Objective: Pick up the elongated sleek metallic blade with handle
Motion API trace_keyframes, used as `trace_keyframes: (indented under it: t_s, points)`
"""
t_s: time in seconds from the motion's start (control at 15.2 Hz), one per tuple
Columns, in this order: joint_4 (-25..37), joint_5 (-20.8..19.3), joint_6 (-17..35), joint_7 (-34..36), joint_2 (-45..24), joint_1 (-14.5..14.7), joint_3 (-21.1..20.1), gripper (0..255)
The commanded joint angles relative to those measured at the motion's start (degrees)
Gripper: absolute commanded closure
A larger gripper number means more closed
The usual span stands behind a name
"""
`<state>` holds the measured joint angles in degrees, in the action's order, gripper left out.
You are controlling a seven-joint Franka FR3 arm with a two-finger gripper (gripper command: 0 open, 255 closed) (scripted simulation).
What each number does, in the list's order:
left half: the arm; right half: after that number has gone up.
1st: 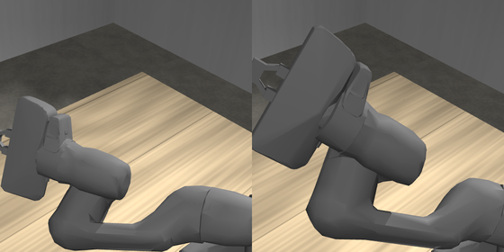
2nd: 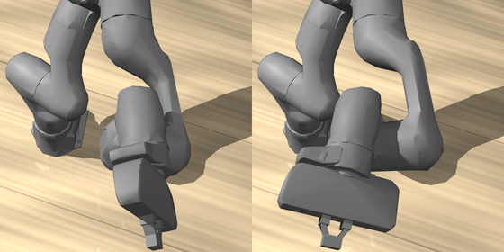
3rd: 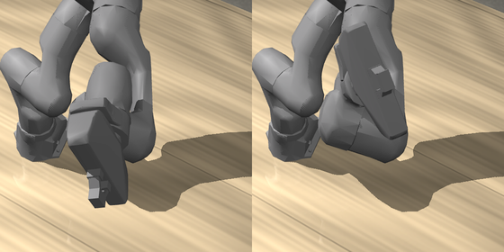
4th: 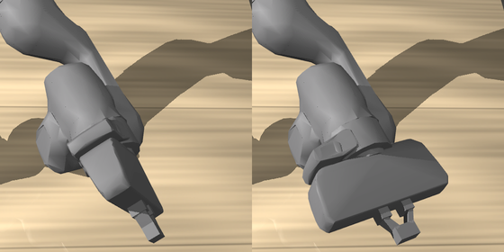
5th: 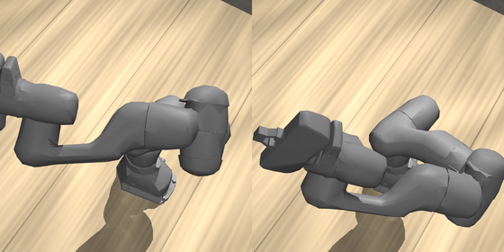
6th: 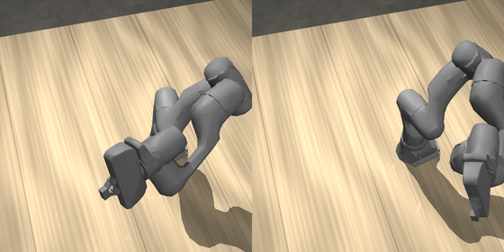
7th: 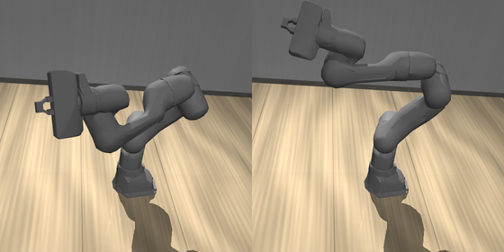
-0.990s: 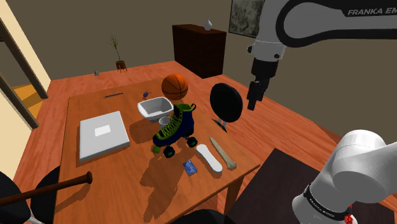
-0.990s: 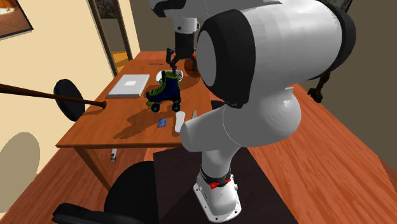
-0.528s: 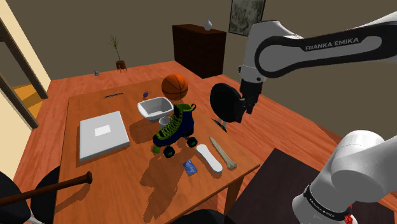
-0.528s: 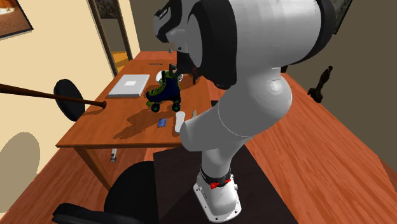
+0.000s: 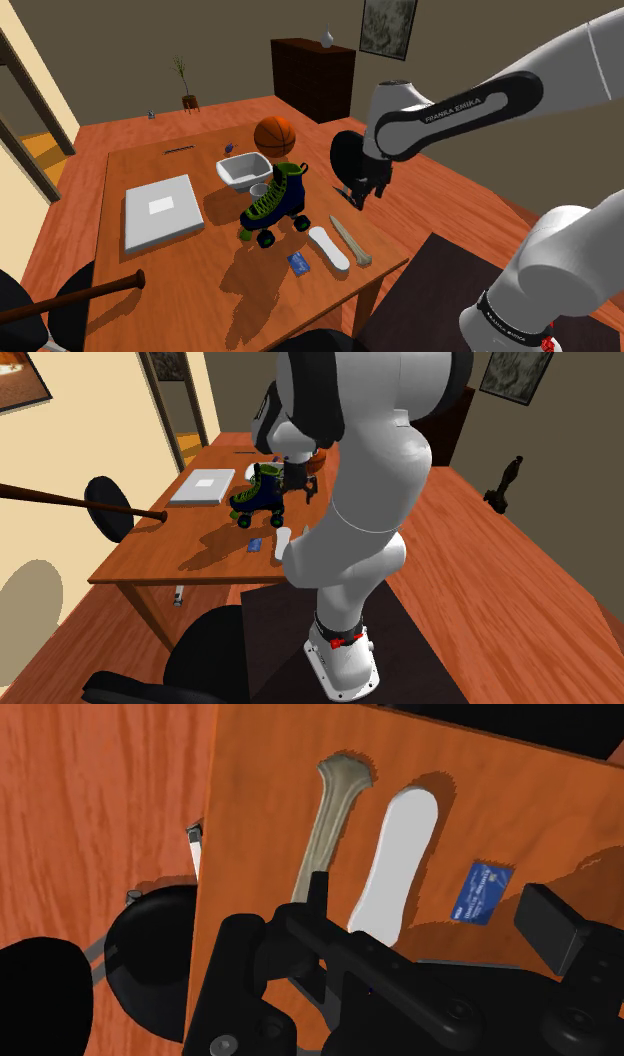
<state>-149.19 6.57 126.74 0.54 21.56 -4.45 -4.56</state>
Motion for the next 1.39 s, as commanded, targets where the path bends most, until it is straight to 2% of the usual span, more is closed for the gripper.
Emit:
trace_keyframes:
  t_s: [0.0, 0.4, 0.79, 1.12, 1.32]
  points:
    - [0.0, 0.0, 4.6, 1.4, -4.3, -0.4, -0.4, 0]
    - [1.2, -0.9, 17.2, 4.8, -17.7, -2.0, -0.3, 0]
    - [5.3, -2.2, 27.7, 8.5, -32.0, -2.8, 0.9, 0]
    - [10.5, -2.4, 34.2, 10.7, -43.4, -2.9, 2.4, 0]
    - [11.1, -2.2, 36.1, 10.5, -45.9, -2.9, 2.3, 0]
